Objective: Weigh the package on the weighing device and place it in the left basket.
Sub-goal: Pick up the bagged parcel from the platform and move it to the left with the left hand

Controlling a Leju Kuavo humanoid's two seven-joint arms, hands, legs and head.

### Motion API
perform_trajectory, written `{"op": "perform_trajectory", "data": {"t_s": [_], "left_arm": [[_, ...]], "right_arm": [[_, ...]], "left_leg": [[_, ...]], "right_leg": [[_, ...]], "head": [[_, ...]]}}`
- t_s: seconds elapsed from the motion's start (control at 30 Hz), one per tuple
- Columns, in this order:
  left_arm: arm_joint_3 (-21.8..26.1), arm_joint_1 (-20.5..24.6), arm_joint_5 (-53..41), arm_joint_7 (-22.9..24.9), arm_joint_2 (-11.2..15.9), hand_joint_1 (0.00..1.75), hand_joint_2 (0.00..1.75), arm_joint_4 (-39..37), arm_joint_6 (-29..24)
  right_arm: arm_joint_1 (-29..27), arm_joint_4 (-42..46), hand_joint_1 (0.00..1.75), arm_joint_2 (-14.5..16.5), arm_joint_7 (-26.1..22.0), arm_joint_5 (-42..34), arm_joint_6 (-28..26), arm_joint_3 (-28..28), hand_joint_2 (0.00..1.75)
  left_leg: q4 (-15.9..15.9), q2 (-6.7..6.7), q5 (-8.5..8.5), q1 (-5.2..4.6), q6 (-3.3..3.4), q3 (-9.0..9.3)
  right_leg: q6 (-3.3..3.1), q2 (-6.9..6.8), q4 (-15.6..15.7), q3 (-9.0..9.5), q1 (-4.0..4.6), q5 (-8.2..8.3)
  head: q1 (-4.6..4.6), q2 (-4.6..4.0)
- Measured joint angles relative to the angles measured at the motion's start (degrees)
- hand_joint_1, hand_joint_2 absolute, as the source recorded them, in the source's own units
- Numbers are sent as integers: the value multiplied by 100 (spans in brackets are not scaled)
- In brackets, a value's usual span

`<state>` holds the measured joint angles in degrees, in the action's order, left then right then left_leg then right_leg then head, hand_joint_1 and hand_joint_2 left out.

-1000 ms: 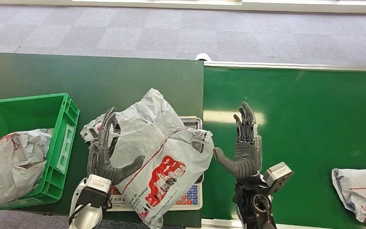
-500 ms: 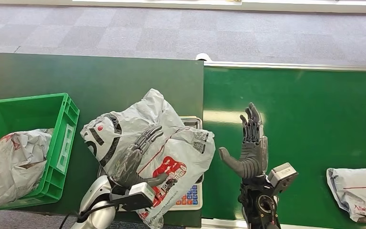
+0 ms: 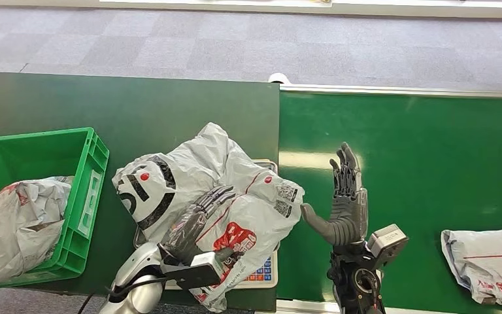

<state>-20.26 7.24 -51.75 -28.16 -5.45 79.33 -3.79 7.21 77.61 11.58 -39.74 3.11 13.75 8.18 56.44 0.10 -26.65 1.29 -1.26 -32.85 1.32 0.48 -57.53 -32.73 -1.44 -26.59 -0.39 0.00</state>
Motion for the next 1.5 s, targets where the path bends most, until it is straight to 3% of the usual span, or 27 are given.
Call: {"op": "perform_trajectory", "data": {"t_s": [0.23, 0.27, 0.37, 0.4, 0.43, 1.5], "left_arm": [[-31, 67, 142, -78, 36, 0, 175, -100, 19], [-31, 71, 166, -93, 38, 14, 175, -105, 18], [-31, 75, 202, -111, 42, 137, 175, -112, 13], [-31, 75, 211, -123, 44, 167, 175, -112, -4], [-31, 75, 225, -141, 45, 173, 175, -112, -33], [-29, 132, 530, -413, 39, 175, 175, -108, -213]], "right_arm": [[-30, 0, 0, 0, 0, 3, -5, -19, 175], [-32, 0, 0, 0, 0, 3, -8, -22, 175], [-43, 0, 0, 1, 0, 3, -11, -32, 175], [-47, 0, 0, 1, 0, 3, -13, -34, 175], [-51, 0, 0, 2, 0, 3, -14, -37, 175], [-55, -1, 0, 15, 0, -139, 82, -167, 175]], "left_leg": [[0, 0, 0, 0, 0, 0], [0, 0, 0, 0, 0, 0], [0, 0, 0, 0, 0, 0], [0, 0, 0, 0, 0, 0], [0, 0, 0, 0, 0, -1], [0, 0, 0, 0, 0, -1]], "right_leg": [[0, 0, 0, 0, 0, 0], [0, 0, 0, 0, 0, 0], [0, 0, 0, 0, 0, 0], [0, 0, 0, 0, 0, 0], [0, 0, 0, 0, 0, 0], [0, 0, 0, 0, 0, 0]], "head": [[0, 0], [0, 0], [0, 0], [0, 0], [0, 0], [0, 0]]}}
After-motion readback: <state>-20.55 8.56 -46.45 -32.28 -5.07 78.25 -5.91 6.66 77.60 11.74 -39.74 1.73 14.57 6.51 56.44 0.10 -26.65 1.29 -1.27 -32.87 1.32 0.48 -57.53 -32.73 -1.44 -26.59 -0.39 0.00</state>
